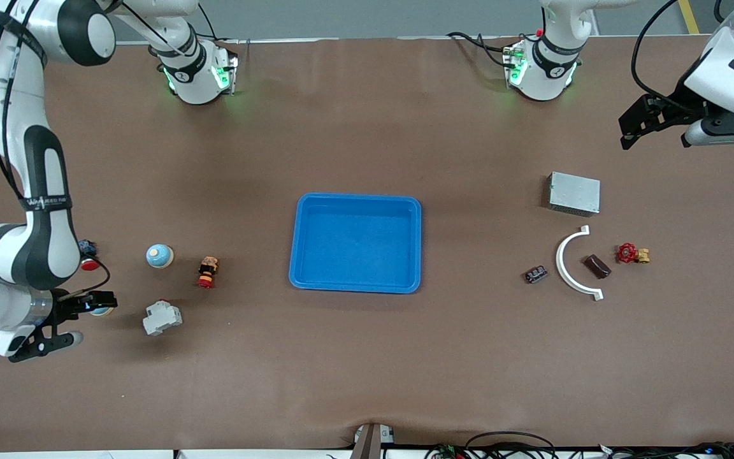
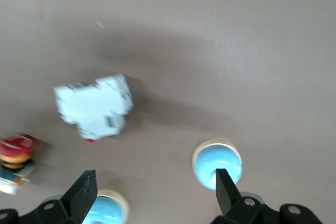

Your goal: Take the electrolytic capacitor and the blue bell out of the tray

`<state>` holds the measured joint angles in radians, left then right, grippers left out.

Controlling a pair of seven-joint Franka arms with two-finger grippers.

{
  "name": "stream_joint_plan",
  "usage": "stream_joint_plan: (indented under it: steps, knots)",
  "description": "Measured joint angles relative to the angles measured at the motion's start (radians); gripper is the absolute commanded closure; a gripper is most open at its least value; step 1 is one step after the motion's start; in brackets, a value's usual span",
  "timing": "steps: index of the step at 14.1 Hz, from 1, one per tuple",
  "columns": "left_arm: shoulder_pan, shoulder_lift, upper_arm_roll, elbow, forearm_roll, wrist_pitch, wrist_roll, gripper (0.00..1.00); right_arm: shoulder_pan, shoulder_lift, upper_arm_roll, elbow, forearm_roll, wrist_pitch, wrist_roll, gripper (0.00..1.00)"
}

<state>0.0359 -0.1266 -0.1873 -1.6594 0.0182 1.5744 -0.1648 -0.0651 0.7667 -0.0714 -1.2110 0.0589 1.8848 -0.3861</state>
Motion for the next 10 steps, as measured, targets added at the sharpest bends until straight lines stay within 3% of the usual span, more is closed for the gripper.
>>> stream_joint_plan:
  steps: [3, 10]
  knots:
    - [-0.010, 0.000, 0.054, -0.001, -0.002, -0.001, 0.006, 0.00, 0.038, -0.095, 0.001, -0.001, -0.001, -0.052, 0.098, 0.00]
    - [-0.021, 0.000, 0.032, -0.001, -0.003, 0.000, 0.006, 0.00, 0.050, -0.332, 0.004, -0.005, -0.001, -0.237, 0.268, 0.00]
